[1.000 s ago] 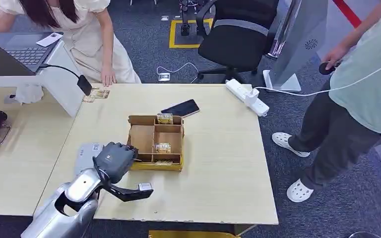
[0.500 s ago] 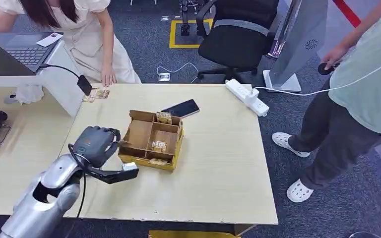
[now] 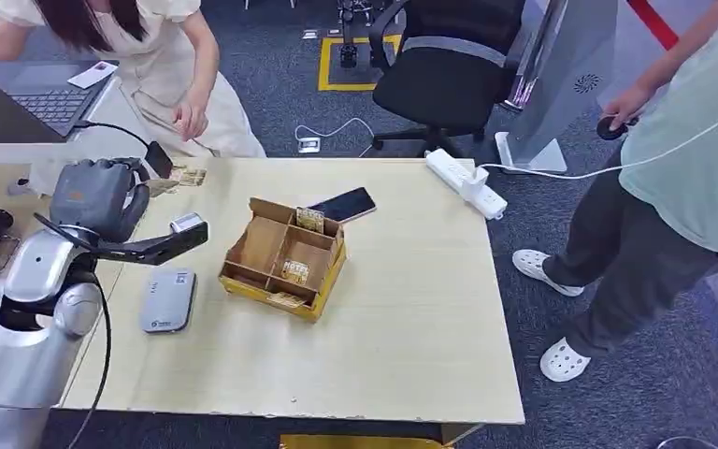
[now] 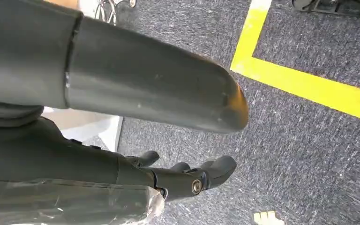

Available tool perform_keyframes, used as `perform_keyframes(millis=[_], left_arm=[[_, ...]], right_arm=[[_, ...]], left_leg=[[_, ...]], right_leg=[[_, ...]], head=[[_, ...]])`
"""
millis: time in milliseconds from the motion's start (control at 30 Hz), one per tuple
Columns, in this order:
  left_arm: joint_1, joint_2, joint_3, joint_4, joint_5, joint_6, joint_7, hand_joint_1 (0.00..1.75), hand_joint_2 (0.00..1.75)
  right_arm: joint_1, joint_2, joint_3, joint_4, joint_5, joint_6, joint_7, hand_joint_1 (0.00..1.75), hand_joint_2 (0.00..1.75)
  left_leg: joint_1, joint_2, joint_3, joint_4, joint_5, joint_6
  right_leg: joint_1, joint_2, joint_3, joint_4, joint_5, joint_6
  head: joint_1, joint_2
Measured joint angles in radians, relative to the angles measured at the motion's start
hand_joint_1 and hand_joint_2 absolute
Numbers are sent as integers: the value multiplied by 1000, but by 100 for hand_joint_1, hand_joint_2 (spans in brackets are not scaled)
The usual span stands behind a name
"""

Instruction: Pass the card to the sensor for recognition and then transmit it.

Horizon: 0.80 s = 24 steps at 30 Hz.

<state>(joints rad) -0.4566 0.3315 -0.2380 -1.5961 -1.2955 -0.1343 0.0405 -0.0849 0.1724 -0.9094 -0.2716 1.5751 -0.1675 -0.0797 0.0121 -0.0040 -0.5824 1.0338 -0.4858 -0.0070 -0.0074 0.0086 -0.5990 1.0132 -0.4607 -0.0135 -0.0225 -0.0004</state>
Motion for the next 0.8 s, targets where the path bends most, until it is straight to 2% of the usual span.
perform_keyframes(millis=[33, 133, 200, 300, 467, 633, 667, 700, 733, 767, 800], left_arm=[[0, -9, 5, 0, -21, 12, 13, 175, 175], [0, -80, 44, -10, -140, 84, 84, 175, 175], [-6, -150, 85, -18, -226, 119, 139, 175, 175], [-29, -245, 149, -19, -267, 143, 175, 175, 175], [-63, -302, 168, -16, -273, 158, 212, 175, 175], [-67, -345, 195, -16, -274, 159, 189, 175, 175], [-67, -352, 199, -16, -274, 159, 184, 159, 175], [-67, -358, 205, -16, -274, 159, 179, 164, 175], [-67, -364, 211, -16, -274, 159, 174, 145, 175], [-67, -371, 216, -16, -274, 159, 166, 0, 175], [-67, -378, 223, -16, -274, 158, 157, 0, 175]], right_arm=[[0, 0, 0, 0, 0, 2, 4, 0, 0], [-2, 2, 14, 0, 0, 6, 19, 0, 0], [-5, 5, 39, 0, 0, 17, 29, 0, 0], [-15, 10, 71, 0, 0, 21, 35, 0, 0], [-22, 11, 88, 0, -2, 19, 29, 0, 0], [-20, 11, 95, 0, -1, 19, 37, 0, 0], [-18, 11, 95, 0, -1, 19, 37, 0, 0], [-16, 11, 95, 0, -1, 19, 38, 0, 0], [-14, 11, 95, 0, -1, 19, 38, 0, 0], [-12, 11, 95, 0, -1, 17, 38, 0, 0], [-12, 11, 95, 0, -1, 17, 38, 0, 0]], left_leg=[[0, 0, 0, 0, 0, 0], [0, 0, 0, 0, 0, 0], [0, 0, 0, 0, 0, 0], [0, 0, 0, 0, 0, 0], [0, -1, 0, 0, 0, 0], [0, 0, 0, 0, 0, 0], [0, 0, 0, 0, 0, 0], [0, 0, 0, 0, 0, 0], [0, 0, 0, 0, 0, 0], [0, 0, 0, 0, 0, 0], [0, 0, 0, 0, 0, 0]], right_leg=[[0, 0, 0, 0, 0, 0], [0, -1, 0, 0, 0, 0], [0, -1, 0, 0, 0, 0], [0, 0, 0, 0, 0, 0], [-1, -1, 0, 0, 0, 0], [0, -1, 0, 0, 0, 0], [0, 0, 0, 0, 0, 0], [0, 0, 0, 0, 0, 0], [0, 0, 0, 0, 0, 0], [0, 0, 0, 0, 0, 0], [0, 0, 0, 0, 0, 0]], head=[[0, 0], [0, 0], [1, 0], [0, 0], [0, 0], [0, 0], [0, 0], [0, 0], [0, 0], [0, 0], [0, 0]])
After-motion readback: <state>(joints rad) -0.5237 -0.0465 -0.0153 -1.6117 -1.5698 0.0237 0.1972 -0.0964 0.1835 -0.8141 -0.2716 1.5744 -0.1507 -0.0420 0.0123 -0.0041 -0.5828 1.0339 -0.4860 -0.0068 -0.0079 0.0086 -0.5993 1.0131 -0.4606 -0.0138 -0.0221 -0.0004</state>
